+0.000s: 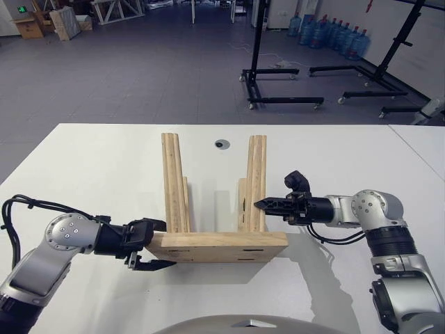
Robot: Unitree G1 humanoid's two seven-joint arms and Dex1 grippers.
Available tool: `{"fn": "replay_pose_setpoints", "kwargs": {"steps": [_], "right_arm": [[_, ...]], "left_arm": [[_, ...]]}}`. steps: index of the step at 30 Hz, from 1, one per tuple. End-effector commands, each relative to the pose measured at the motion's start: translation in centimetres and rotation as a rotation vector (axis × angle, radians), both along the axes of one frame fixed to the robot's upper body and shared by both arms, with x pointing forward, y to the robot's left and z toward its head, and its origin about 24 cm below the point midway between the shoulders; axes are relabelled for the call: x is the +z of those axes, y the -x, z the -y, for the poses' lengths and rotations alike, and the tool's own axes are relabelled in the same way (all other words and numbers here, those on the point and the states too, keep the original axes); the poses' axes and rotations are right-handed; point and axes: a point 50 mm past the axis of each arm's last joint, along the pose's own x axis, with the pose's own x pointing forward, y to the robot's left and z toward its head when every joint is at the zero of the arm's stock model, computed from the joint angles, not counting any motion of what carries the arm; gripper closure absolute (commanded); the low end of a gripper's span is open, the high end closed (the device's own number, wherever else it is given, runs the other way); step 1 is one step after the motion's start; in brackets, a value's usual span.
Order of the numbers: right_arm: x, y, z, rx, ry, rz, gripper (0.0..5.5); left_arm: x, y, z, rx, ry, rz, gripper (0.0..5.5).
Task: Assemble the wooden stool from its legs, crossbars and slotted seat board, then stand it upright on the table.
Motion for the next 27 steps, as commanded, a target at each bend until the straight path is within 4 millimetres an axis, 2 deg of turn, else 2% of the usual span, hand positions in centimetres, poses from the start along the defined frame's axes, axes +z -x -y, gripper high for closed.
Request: {"fn": "replay_pose_setpoints", "kwargs": {"steps": [1,4,9,11,13,14,16,19,21,23,27], "right_arm": [[0.2,-0.3,0.0,0.005,0.044,0.027,3.99],[0.5,-0.4,0.6,0.008,0.054,0.029,3.44],[3.2,-0.1,3.7,-0.066,0.032,0.114,2.73],[3.8,0.3,4.7,-0.096,0.055,0.163,2.28],[3.6,-1.1,6.7,-0.282,0.253,0.381,1.96],[3.2,-1.4,7.7,-0.322,0.37,0.495,1.76],[2.3,-1.1,8.5,-0.275,0.521,0.668,1.51],[0.1,1.7,8.1,0.046,0.642,0.862,1.03],[-1.4,3.2,7.5,0.204,0.651,0.921,0.72],[-2.1,3.6,6.8,0.241,0.62,0.925,0.49],[-3.2,3.3,4.6,0.217,0.553,0.991,0.49]], "left_arm": [[-1.4,-0.6,0.0,0.021,-0.053,-0.017,2.69],[-1.7,-0.7,-0.1,0.013,-0.064,-0.022,3.13],[-1.5,-1.0,-0.2,0.001,-0.056,-0.007,3.63],[-1.4,-1.1,-0.2,-0.005,-0.05,-0.006,3.94],[-1.3,-1.1,-0.1,-0.005,-0.024,-0.007,4.16],[-1.2,-1.1,-0.1,-0.011,-0.014,-0.01,4.22],[-0.9,-1.1,-0.1,-0.014,0.003,-0.012,4.22],[-0.5,-1.4,-0.2,-0.018,0.012,-0.009,4.22],[-0.3,-1.9,-0.4,-0.02,0.008,-0.001,4.22],[-0.2,-2.3,-0.4,-0.028,0.003,0.003,4.22],[0.0,-2.9,-0.4,-0.051,0.015,-0.002,4.22]]}}
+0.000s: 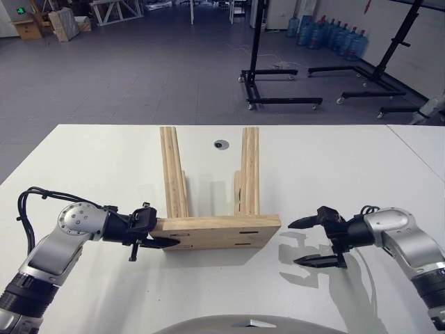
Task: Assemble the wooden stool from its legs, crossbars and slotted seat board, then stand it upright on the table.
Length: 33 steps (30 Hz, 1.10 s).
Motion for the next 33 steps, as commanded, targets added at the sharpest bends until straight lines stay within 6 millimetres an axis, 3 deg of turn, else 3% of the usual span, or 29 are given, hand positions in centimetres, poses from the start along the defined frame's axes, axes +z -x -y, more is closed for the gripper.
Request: {"fn": "replay_pose_setpoints", "kwargs": {"steps": [1,9,26,29,33], "right_arm": [[-0.7,-0.8,-2.2,0.023,-0.047,0.082,0.49],[-1.3,-2.7,-5.0,-0.04,-0.179,0.145,0.49],[-0.6,-2.6,-6.2,0.033,-0.201,0.121,3.59],[-0.3,-2.4,-6.3,0.056,-0.205,0.11,3.9],[1.4,-1.9,-7.1,0.071,-0.267,0.081,3.93]], "left_arm": [[0.1,-0.4,0.0,-0.022,0.002,-0.017,4.22],[0.0,-0.9,-0.1,-0.043,-0.009,-0.028,4.22],[-0.8,-0.9,-0.2,-0.037,-0.025,-0.031,4.22],[-0.9,-0.9,-0.1,-0.048,-0.027,-0.038,4.22],[0.0,0.6,0.6,-0.123,0.051,-0.12,4.22]]}}
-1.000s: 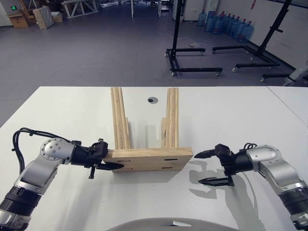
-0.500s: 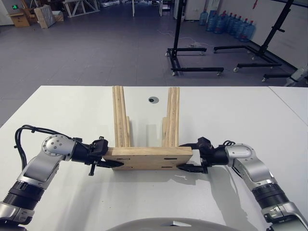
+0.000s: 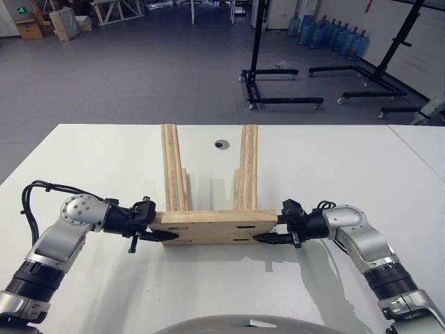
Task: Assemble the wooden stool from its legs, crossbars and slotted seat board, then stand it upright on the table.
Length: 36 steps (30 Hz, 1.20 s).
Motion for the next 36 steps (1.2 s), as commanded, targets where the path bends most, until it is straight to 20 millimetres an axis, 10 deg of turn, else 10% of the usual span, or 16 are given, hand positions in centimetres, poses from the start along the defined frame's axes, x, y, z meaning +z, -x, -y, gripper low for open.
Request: {"fn": "replay_pose_setpoints", "kwargs": {"steps": [1,9,16,19,27,36], "right_arm": [[2.6,0.2,-1.2,0.028,-0.103,-0.013,3.95],[10.5,2.2,-0.5,0.124,-0.284,-0.439,4.0],[18.1,-1.4,0.3,0.138,-0.308,-0.672,4.08],[19.7,-4.4,0.1,0.027,-0.345,-0.713,4.08],[21.3,-9.0,-2.1,-0.105,-0.421,-0.819,4.07],[17.5,-4.7,1.3,0.014,-0.453,-1.083,4.1]], "left_arm": [[0.9,1.9,1.0,-0.093,0.073,-0.117,4.22],[10.3,2.7,1.5,-0.043,0.527,-0.227,4.22],[17.3,1.1,0.9,0.094,0.7,-0.401,4.22],[18.7,-2.9,0.6,0.321,0.722,-0.381,4.22],[18.2,-6.8,0.0,0.522,0.627,-0.612,4.22],[14.1,-4.3,0.7,0.321,0.512,-1.067,4.22]]}}
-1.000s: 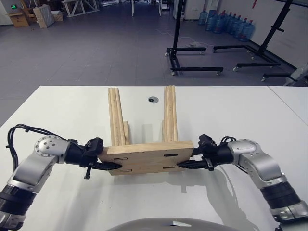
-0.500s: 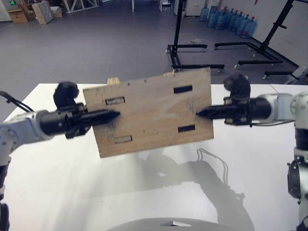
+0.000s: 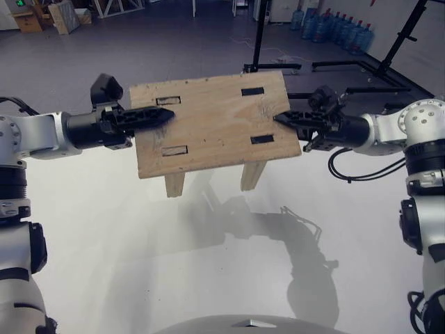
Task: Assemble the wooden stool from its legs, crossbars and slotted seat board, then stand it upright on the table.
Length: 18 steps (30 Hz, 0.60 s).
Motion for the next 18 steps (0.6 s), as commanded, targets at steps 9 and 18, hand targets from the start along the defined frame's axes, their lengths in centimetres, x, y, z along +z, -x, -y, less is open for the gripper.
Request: {"fn": "replay_pose_setpoints", "kwargs": {"steps": [9,18], "right_arm": [[0.5,2.1,0.7,0.105,-0.095,-0.112,4.11],[-5.3,2.0,-0.2,0.016,-0.093,-0.237,4.11]], "left_arm": [[-3.3,0.3,1.7,-0.103,0.011,-0.222,4.22],[-9.7,-1.8,3.5,0.001,-0.13,-0.338,4.22]]}}
